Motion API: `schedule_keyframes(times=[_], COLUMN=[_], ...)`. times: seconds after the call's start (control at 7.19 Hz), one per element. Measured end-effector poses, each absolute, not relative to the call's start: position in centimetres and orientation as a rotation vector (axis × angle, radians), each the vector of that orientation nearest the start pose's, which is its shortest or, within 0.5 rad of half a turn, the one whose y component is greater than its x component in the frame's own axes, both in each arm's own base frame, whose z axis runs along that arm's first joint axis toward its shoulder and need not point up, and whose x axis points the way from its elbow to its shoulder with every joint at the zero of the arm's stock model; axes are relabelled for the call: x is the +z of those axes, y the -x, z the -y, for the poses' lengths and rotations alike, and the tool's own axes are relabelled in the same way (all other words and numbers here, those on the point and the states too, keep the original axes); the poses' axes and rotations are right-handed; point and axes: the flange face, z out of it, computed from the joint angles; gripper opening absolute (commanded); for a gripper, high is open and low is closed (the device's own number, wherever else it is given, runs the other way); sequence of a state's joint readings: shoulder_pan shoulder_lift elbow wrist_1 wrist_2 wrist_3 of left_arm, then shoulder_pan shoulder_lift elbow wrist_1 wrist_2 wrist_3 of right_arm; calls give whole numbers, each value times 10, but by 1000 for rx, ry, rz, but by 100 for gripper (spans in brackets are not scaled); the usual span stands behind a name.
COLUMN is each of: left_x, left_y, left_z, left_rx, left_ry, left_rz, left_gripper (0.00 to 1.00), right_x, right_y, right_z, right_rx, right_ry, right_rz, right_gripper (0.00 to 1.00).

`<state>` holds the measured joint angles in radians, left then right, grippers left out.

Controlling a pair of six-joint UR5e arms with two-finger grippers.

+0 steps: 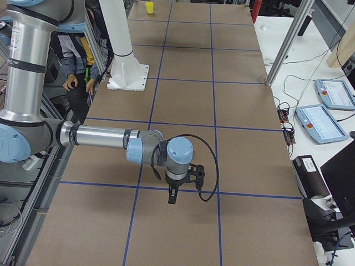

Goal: Transfer and stack yellow cup on green cup

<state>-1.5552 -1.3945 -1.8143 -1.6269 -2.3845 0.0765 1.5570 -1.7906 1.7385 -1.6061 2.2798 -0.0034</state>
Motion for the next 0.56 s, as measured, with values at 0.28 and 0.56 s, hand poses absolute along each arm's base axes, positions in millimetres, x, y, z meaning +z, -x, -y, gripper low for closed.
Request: schedule_keyframes(times=[0.28, 0.56], left_x=[591, 564], left_y=[54, 54], left_z=[433, 451], left_rx=[151, 179], left_ry=[-181, -250], left_rz=[-810, -806], left_gripper=[100, 100], right_x=[683, 689], right_y=[-63, -64], right_z=[390, 383], right_rx=[16, 22], right_ry=[91, 105], right_rz=[708, 708], right_gripper=[100, 100])
